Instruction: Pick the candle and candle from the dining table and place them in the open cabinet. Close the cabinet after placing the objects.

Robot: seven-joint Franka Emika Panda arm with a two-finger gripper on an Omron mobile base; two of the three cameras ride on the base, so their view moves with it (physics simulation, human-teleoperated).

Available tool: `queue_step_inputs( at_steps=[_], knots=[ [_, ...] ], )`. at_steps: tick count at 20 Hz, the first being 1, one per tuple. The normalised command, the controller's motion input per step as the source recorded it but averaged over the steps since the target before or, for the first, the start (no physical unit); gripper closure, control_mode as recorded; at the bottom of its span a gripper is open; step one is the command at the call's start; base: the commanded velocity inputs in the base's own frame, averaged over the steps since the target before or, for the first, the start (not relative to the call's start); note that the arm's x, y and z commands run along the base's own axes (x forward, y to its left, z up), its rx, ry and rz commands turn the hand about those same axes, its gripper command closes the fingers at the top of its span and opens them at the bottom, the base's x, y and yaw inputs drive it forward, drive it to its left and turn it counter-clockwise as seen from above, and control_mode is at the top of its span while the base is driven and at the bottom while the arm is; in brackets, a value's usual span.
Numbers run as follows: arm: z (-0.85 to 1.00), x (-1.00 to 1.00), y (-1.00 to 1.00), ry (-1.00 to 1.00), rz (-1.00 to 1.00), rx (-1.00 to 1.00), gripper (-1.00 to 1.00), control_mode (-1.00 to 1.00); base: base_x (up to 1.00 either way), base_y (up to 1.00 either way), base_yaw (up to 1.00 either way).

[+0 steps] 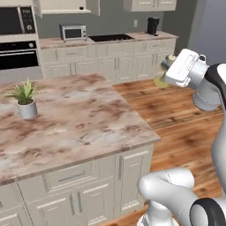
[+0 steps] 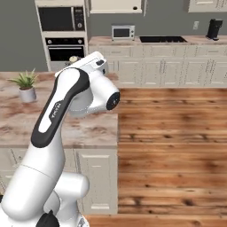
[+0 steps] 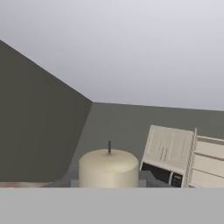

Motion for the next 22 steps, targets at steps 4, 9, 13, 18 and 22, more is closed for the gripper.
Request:
queue_step_inputs(
  at_steps=[4,9,13,18,22],
  knots=[
    [0.0,0.0,0.0,0.0,0.0,0.0,1.0,1.0,0.3,-1.0,-0.06],
    [0.0,0.0,0.0,0.0,0.0,0.0,1.0,1.0,0.4,-1.0,-0.06],
    [0.0,0.0,0.0,0.0,0.0,0.0,1.0,1.0,0.33,-1.0,-0.05],
    [0.0,0.0,0.0,0.0,0.0,0.0,1.0,1.0,0.72,-1.0,-0.01],
    [0.0,0.0,0.0,0.0,0.0,0.0,1.0,1.0,1.0,-0.96,0.07]
  ],
)
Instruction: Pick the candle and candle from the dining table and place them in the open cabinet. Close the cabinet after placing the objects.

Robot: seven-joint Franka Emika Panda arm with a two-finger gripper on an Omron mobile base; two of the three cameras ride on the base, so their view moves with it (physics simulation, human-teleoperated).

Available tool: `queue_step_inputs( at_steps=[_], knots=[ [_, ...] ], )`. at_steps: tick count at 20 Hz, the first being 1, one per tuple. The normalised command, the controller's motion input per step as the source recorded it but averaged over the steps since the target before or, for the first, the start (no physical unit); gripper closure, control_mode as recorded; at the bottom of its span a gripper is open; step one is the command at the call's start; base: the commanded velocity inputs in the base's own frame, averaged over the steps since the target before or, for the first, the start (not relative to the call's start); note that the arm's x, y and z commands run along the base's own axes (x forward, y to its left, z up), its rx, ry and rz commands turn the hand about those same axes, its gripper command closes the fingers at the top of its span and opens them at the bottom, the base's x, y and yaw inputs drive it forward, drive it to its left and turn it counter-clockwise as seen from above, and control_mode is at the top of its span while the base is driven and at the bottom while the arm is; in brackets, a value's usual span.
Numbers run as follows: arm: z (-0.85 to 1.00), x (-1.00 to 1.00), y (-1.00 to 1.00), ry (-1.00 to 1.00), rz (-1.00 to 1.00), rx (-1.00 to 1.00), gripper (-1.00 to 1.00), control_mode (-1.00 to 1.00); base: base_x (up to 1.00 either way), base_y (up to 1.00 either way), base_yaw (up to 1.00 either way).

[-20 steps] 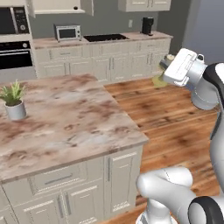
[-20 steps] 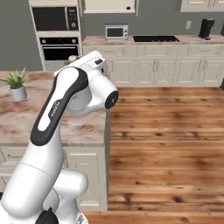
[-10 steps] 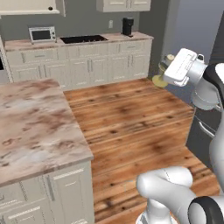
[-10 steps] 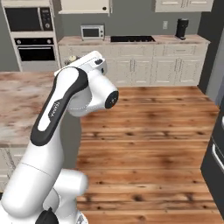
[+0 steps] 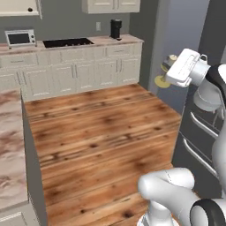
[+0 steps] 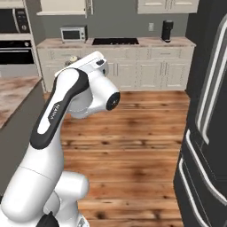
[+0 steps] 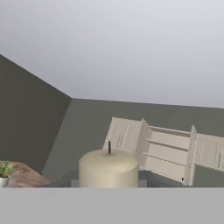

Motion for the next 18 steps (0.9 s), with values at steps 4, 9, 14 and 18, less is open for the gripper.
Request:
queue_step_inputs(
  at_steps=[4,9,14,18],
  knots=[
    [0.0,0.0,0.0,0.0,0.0,0.0,1.0,1.0,1.0,-0.56,0.15],
    [0.0,0.0,0.0,0.0,0.0,0.0,1.0,1.0,1.0,-0.21,0.18],
    [0.0,0.0,0.0,0.0,0.0,0.0,1.0,1.0,1.0,-0.07,0.24],
    [0.0,0.0,0.0,0.0,0.0,0.0,1.0,1.0,1.0,-0.1,0.18]
  ],
)
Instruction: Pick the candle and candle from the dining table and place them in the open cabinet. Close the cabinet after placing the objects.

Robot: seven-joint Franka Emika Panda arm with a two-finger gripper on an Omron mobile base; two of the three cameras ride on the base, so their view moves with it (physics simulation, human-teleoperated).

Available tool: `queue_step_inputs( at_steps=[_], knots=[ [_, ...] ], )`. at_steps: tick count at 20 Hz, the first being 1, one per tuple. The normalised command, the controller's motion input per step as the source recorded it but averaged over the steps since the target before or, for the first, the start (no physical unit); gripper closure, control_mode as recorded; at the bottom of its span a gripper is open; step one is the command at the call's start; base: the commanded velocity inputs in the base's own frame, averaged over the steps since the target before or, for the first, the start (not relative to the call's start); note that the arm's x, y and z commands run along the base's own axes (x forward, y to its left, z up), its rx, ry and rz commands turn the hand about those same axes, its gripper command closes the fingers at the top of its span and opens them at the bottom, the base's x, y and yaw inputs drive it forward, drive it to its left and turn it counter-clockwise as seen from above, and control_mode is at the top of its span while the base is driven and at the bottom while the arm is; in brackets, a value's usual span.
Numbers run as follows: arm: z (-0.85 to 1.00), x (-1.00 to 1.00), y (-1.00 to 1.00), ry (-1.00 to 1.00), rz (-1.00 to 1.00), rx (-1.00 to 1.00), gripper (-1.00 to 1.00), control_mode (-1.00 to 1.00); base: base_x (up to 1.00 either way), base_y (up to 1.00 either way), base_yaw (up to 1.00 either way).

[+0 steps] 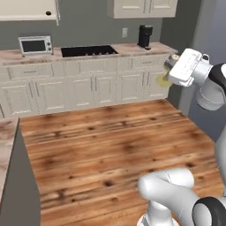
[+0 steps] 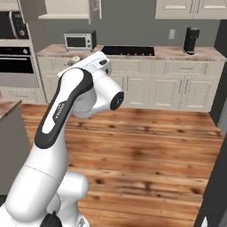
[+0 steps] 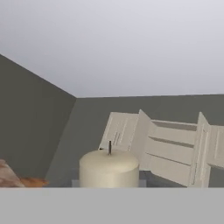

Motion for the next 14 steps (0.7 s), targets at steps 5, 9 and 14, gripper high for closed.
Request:
queue_step_inputs(
  at_steps=[5,9,14],
  knots=[
    [0.0,0.0,0.0,0.0,0.0,0.0,1.0,1.0,1.0,-0.35,0.13],
    [0.0,0.0,0.0,0.0,0.0,0.0,1.0,1.0,1.0,-0.35,0.11],
    [0.0,0.0,0.0,0.0,0.0,0.0,1.0,1.0,1.0,-0.23,0.1]
  ],
)
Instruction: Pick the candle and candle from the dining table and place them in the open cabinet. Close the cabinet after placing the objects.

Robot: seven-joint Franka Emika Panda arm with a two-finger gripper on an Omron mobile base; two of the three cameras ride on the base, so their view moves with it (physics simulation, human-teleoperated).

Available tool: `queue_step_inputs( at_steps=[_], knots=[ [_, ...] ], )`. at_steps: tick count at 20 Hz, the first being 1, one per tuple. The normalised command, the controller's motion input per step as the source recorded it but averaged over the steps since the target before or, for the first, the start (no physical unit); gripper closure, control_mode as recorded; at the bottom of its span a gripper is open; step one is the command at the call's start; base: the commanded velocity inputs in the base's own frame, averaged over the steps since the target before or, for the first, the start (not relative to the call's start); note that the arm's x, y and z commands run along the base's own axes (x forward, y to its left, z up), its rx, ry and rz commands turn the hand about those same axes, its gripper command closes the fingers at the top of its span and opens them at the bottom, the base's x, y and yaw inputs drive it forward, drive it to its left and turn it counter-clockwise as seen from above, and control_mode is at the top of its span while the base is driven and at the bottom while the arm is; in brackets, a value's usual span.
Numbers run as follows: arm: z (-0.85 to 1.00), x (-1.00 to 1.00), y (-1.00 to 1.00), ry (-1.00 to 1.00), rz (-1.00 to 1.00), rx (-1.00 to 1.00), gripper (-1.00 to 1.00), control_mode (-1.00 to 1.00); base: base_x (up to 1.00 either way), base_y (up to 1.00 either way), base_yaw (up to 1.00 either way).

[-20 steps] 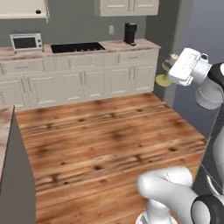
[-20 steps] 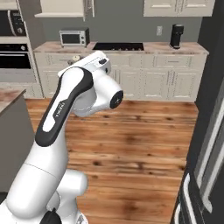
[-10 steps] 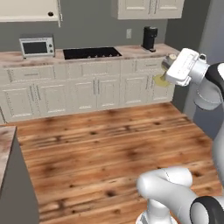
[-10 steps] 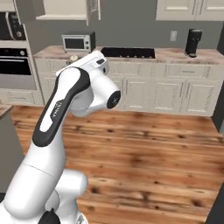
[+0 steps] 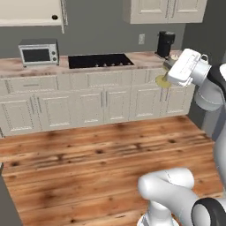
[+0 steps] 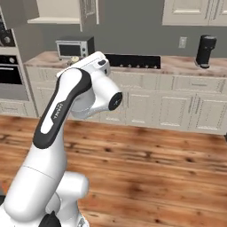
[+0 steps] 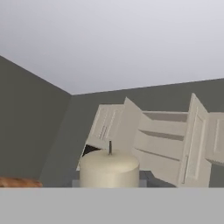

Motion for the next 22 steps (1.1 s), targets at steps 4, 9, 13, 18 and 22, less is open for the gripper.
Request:
queue_step_inputs(
  at_steps=[4,9,13,18,22],
  knots=[
    [0.0,0.0,0.0,0.0,0.0,0.0,1.0,1.0,1.0,-0.09,0.15],
    [0.0,0.0,0.0,0.0,0.0,0.0,1.0,1.0,1.0,0.0,0.19],
    [0.0,0.0,0.0,0.0,0.0,0.0,1.0,1.0,1.0,0.0,0.2],
    [0.0,0.0,0.0,0.0,0.0,0.0,1.0,1.0,1.0,0.0,0.21],
    [0.0,0.0,0.0,0.0,0.0,0.0,1.0,1.0,1.0,0.06,0.22]
  ],
)
